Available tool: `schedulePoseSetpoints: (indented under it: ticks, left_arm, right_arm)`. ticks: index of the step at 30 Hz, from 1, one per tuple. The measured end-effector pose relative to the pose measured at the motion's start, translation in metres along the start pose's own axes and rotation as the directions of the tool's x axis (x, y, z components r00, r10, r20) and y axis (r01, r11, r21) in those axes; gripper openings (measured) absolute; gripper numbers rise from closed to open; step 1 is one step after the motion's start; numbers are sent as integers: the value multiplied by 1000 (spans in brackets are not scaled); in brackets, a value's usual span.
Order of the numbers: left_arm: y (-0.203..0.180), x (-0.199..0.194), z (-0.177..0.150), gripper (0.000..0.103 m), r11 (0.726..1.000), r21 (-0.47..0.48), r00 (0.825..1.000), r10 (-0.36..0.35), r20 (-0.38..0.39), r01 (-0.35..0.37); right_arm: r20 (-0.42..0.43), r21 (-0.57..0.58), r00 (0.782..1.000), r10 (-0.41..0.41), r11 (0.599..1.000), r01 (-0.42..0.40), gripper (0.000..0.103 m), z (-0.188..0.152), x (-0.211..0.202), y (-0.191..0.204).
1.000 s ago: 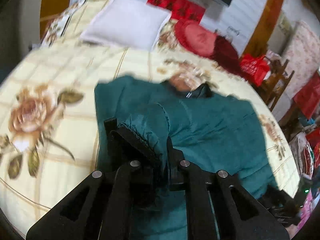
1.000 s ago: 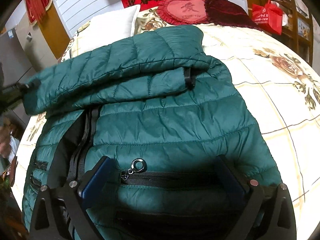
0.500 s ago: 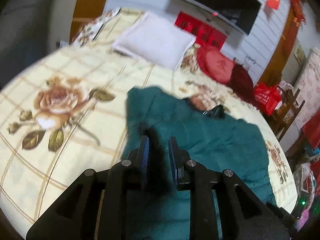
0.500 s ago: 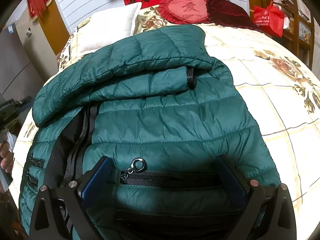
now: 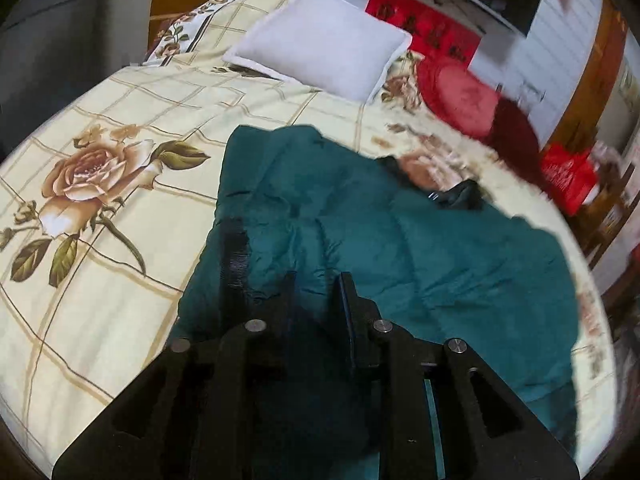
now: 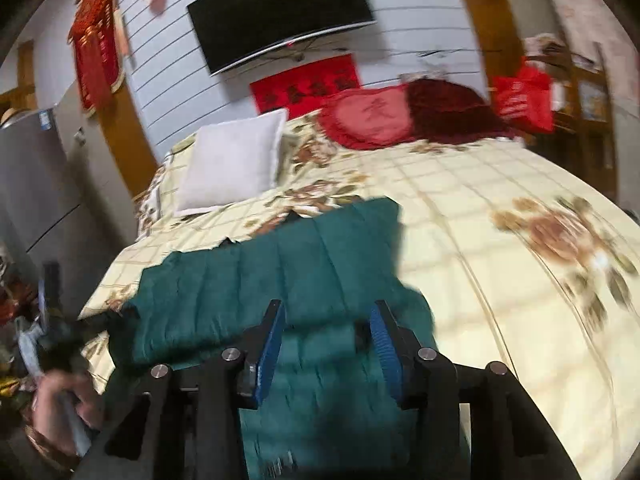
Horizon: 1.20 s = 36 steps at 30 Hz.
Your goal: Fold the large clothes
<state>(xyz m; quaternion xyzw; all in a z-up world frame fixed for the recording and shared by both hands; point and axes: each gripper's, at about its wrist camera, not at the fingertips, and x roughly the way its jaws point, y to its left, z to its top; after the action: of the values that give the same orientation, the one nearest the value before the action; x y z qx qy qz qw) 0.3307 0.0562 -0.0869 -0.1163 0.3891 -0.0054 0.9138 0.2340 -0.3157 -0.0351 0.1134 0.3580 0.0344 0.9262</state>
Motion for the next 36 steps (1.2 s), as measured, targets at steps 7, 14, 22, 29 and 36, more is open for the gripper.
schedulePoseSetpoints:
  ticks: [7,14,22,29,36]
  left_arm:
    - [-10,7,-19,18,991,122,997,50,58,-57]
    - [-5,23,-9,18,988,154,999,8,38,-14]
    - [1,19,-10,18,993,114,999,-13,43,8]
    - [4,19,-11,18,995,99,999,-32,44,28]
    - [4,19,-11,18,996,93,999,-20,43,16]
  right_arm:
    - [-135,-102,987,88,989,-103,41,35,93,23]
    - [-319,-60,943,96,991,-121,42,0,144,-9]
    - [-140,-50,990,28,998,-36,55,69,127,3]
    - [-341,-84,931,-130,991,108,69,53,226,-20]
    - [-208,-167,950,-234,965,201,68,71,184,17]
